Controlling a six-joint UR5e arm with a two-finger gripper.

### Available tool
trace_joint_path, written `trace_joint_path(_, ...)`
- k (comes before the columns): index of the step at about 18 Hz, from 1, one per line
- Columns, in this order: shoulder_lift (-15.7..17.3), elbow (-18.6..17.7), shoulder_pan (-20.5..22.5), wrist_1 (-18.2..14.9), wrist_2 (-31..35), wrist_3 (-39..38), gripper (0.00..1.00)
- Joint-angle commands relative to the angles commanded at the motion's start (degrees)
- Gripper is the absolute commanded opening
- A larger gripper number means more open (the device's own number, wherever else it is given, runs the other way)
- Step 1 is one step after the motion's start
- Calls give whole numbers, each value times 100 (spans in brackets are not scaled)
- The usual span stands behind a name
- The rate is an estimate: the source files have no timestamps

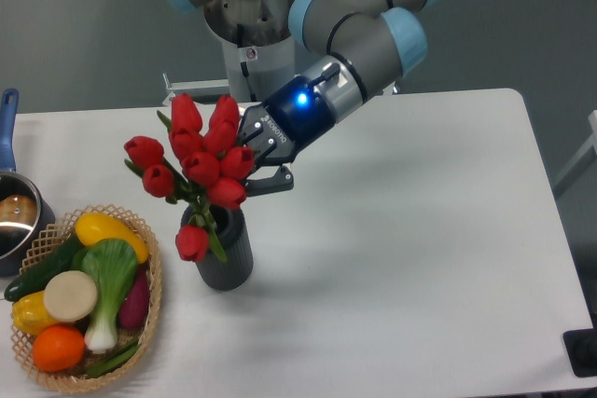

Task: Insert the flowers into the vase
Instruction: 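Lower the tulip stems down into the black vase opening, then open the gripper to release the tulip stems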

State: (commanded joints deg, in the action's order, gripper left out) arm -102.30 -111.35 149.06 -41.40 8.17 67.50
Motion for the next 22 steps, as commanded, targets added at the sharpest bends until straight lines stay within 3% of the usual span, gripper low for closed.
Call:
trace_joint_path(3, -185, -9, -70, 9, 18, 9, 21)
trace_joint_path(5, -229, -18, -79, 0, 18, 9, 33)
trace_joint_path(14, -212, -361, -62, 0, 430, 9, 55)
trace_joint_path(20, -133, -624, -9, 0, 658, 9, 93)
trace_joint_path(22, -36, -721, 26, 0, 878, 1, 100)
